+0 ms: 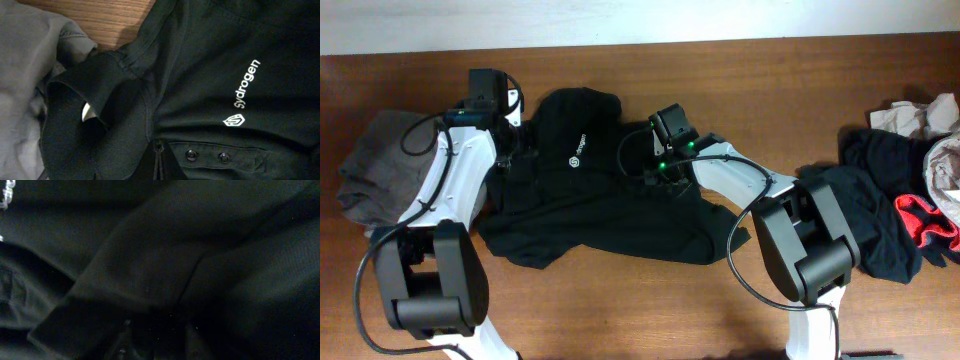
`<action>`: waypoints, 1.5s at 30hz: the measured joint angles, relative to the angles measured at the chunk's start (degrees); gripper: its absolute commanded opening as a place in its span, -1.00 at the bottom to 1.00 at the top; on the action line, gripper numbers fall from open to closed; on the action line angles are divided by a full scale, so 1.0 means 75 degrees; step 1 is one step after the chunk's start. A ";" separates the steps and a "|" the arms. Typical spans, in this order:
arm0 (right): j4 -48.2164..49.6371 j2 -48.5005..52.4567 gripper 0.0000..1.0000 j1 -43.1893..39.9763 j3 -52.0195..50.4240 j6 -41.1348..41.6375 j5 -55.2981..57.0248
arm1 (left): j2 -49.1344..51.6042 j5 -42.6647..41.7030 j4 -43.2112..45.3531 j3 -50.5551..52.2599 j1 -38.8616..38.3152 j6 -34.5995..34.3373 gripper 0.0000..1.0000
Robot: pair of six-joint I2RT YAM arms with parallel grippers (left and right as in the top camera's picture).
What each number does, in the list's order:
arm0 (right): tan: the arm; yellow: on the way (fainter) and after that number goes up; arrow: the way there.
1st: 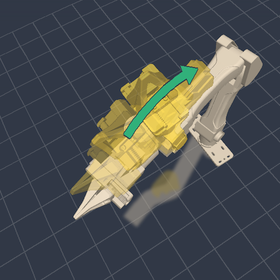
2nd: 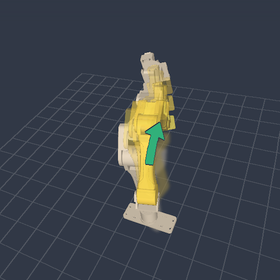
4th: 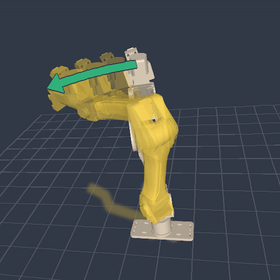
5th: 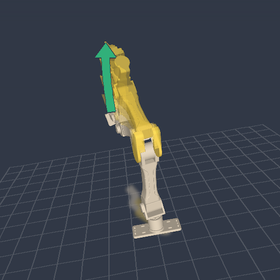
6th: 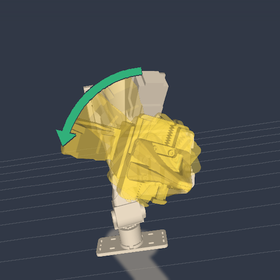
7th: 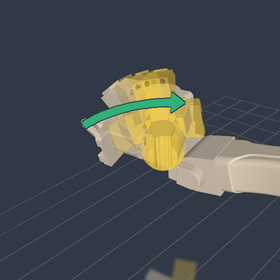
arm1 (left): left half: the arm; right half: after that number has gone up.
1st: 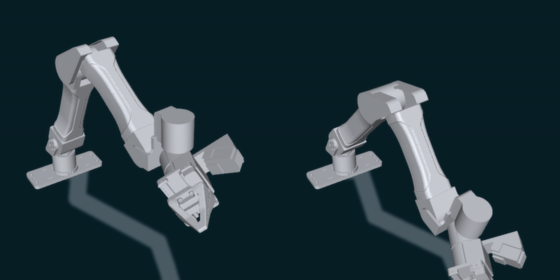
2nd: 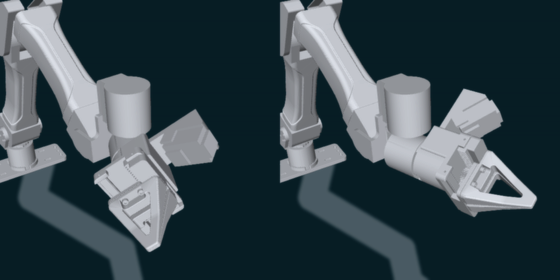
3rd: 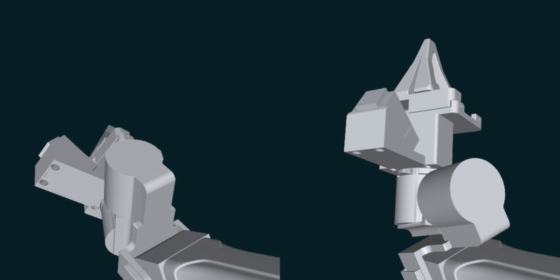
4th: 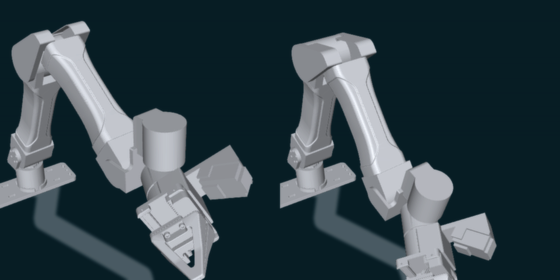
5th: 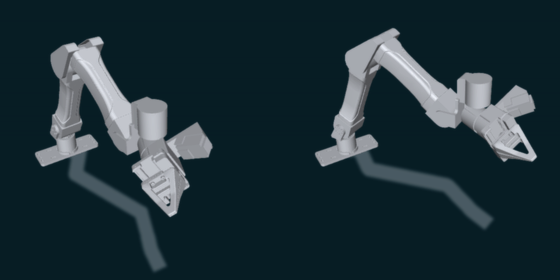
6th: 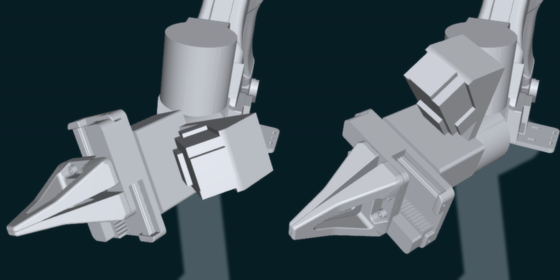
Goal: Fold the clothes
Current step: 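Grasp the shirt's top corners with both grippers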
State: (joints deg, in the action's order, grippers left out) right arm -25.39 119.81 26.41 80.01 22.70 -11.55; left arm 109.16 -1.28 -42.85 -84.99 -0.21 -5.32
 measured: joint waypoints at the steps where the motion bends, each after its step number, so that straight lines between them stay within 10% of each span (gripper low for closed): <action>1: -0.0006 0.0000 -0.56 -0.0003 0.0000 -0.0006 0.0017 | 0.0000 0.0000 -0.0003 0.0000 0.0000 0.0000 -0.99; 8: -0.0455 -0.0137 -0.91 -0.0157 0.0003 -0.0309 0.0108 | 0.0000 0.0000 -0.0003 0.0000 -0.0003 0.0000 -0.98; 27: -0.2326 -0.2955 -0.92 -0.0676 0.0417 -0.2288 0.3456 | 0.0000 0.0000 0.0079 0.0000 -0.0006 0.0003 -0.94; 45: -0.2127 -0.2952 -0.92 -0.1818 0.0417 -0.3069 0.3789 | 0.0079 -0.2031 0.2326 -0.0015 -0.0015 0.1900 -0.27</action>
State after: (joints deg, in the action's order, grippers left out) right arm -41.34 97.67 12.78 83.13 -0.32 16.86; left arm 109.75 -16.51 -25.41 -85.10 -0.32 8.93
